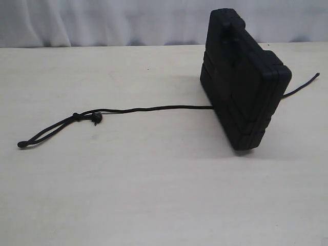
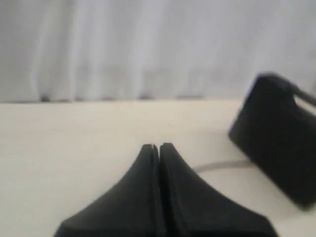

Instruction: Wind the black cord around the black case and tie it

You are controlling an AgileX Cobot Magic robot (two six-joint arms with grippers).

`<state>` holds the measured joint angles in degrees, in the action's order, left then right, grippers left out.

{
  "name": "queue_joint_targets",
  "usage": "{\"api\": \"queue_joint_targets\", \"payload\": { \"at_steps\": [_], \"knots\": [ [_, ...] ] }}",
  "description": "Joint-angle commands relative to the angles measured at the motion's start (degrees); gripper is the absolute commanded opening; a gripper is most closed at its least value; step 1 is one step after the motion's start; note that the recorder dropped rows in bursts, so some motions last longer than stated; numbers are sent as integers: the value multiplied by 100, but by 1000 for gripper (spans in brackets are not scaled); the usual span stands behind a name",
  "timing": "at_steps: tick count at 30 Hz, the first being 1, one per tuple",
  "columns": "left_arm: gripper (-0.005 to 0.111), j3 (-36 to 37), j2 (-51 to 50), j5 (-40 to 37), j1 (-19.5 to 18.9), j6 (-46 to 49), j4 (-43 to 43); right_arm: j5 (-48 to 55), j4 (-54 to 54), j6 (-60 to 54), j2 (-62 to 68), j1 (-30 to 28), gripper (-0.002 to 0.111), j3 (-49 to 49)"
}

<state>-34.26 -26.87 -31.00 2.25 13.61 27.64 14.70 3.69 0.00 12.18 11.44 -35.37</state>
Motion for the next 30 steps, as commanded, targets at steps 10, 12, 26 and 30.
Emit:
{"api": "queue_joint_targets", "payload": {
  "at_steps": [10, 12, 26, 30],
  "knots": [
    [39, -1320, -5193, -763, 44, 4355, 2559, -55, 157, -41, -33, -11, 4, 18],
    [55, -1602, -5772, -824, 44, 4089, 2392, -55, 157, -41, -33, -11, 4, 18],
    [58, -3870, -8974, -621, 1053, 2382, -2235, -27, 169, -41, -33, -11, 4, 18],
    [58, -4478, -9458, -1194, 1065, 2173, -2294, -27, 169, -41, -33, -11, 4, 18]
  ]
}}
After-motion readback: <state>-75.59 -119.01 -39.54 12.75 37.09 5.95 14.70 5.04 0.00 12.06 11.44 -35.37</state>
